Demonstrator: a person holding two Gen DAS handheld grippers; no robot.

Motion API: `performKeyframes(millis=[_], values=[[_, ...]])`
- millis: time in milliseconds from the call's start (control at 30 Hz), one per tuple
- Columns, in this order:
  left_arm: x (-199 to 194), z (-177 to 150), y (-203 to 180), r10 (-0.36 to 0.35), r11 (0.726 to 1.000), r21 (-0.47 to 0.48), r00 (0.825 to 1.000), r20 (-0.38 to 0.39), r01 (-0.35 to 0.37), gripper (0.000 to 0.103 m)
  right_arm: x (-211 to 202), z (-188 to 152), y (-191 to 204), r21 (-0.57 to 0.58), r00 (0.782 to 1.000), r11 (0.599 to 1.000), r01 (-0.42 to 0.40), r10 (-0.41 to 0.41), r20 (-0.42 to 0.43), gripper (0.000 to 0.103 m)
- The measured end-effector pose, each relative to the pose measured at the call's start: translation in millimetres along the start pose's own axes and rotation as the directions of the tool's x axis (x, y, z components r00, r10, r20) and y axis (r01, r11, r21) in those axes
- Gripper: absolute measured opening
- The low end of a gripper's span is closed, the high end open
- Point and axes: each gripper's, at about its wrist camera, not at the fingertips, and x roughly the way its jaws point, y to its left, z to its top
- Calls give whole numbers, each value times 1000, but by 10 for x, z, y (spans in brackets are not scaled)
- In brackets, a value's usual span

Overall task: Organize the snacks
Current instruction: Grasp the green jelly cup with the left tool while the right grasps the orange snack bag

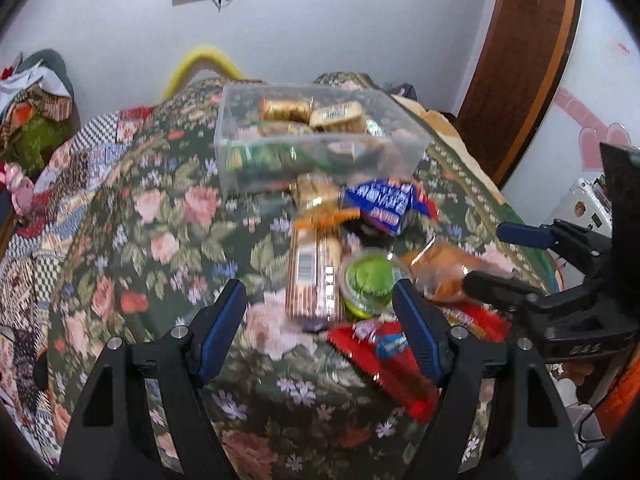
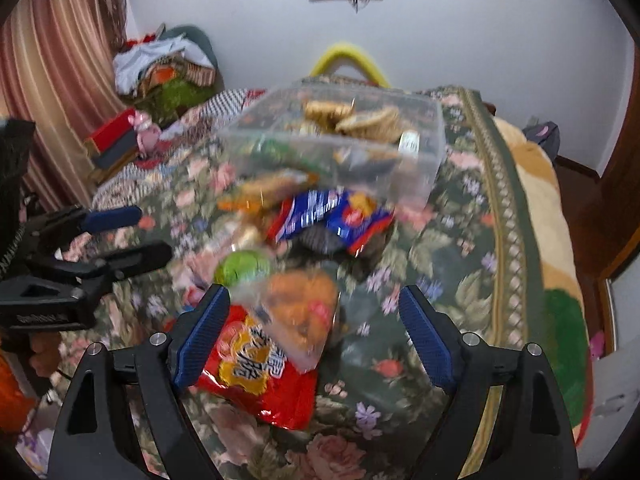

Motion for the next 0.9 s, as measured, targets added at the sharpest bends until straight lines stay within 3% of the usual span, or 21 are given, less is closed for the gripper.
performKeyframes(millis=[200,367,467,767,900], values=[[117,-96,-16,-21,1000,0,999,-27,21,75,274,-89,-11,16,998,1000,-1,2,-58,83],[168,-65,-156,-46,997,54,999,-19,47,74,302,-123,-49,55,996,996,-66,69,-48,52],[226,-26,-246,-70,994,77,997,-26,71,71,263,-139,-43,38,999,998,-48,49,-21,46],[567,48,-452,-82,990,106,993,-80,90,71,11,-217,-346,96,999,995,-11,8,35,43],[686,65,-459,-74,992,99,993,-88,83,63,-76,-224,-465,127,998,992,-8,1,55,43]])
